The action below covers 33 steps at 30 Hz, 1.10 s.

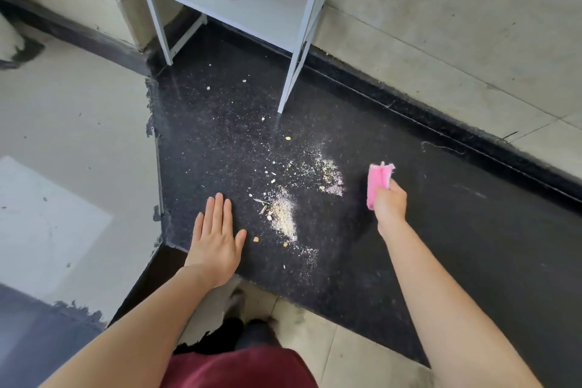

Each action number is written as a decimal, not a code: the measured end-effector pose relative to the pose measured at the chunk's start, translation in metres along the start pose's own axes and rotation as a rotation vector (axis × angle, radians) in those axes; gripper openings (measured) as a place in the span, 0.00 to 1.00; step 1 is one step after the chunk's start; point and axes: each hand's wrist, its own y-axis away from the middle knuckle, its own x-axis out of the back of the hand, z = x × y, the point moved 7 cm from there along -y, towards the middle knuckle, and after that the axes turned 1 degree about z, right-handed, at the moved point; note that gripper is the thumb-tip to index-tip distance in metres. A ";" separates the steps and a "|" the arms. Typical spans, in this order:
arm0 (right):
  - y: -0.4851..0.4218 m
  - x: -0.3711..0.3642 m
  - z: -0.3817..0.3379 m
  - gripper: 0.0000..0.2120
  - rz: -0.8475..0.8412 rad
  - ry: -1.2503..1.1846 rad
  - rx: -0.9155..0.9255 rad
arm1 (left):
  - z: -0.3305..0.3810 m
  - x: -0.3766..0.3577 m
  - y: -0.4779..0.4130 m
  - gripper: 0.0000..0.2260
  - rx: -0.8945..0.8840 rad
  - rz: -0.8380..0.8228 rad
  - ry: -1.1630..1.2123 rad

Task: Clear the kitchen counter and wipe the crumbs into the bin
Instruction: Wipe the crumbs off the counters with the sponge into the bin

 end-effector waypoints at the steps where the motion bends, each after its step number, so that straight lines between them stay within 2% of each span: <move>1: -0.012 0.004 0.003 0.07 0.025 0.067 -0.025 | 0.000 0.000 0.000 0.28 -0.004 0.002 -0.002; 3: -0.029 -0.001 0.010 0.11 0.072 0.227 -0.061 | -0.001 -0.002 -0.001 0.28 0.000 0.005 -0.002; 4: -0.030 -0.006 0.012 0.17 0.103 0.285 -0.047 | -0.001 -0.003 -0.001 0.28 0.002 0.009 -0.004; 6: -0.017 -0.030 0.007 0.28 0.125 0.441 0.093 | -0.002 -0.003 -0.002 0.28 0.003 0.020 -0.014; 8: 0.011 -0.062 0.003 0.31 0.069 0.565 0.248 | -0.002 -0.003 -0.002 0.28 0.003 0.024 -0.021; 11: 0.050 -0.102 0.005 0.30 -0.113 0.546 0.327 | -0.001 -0.003 -0.001 0.28 0.001 0.012 0.000; 13: 0.070 -0.117 0.004 0.19 -0.298 0.307 0.257 | -0.001 -0.002 -0.002 0.28 -0.005 -0.017 0.009; 15: 0.084 -0.115 -0.006 0.10 -0.373 0.180 0.243 | 0.000 0.000 -0.001 0.29 -0.013 -0.062 0.037; 18: 0.091 -0.099 -0.025 0.14 -0.395 0.188 0.338 | 0.003 0.013 0.004 0.29 -0.013 -0.050 0.105; 21: 0.100 -0.083 -0.041 0.11 -0.407 0.158 0.382 | 0.007 0.033 0.025 0.26 0.004 0.070 0.143; 25: 0.126 -0.078 -0.049 0.23 -0.442 0.193 0.363 | 0.007 0.053 0.069 0.24 0.030 0.211 0.188; 29: 0.172 -0.093 -0.036 0.26 -0.578 0.227 0.370 | -0.016 0.053 0.135 0.19 0.164 0.354 0.317; 31: 0.197 -0.101 -0.029 0.27 -0.658 0.252 0.402 | -0.032 0.040 0.165 0.16 0.265 0.347 0.328; 33: 0.229 -0.112 -0.017 0.23 -0.748 0.298 0.424 | -0.052 0.024 0.200 0.17 0.403 0.304 0.290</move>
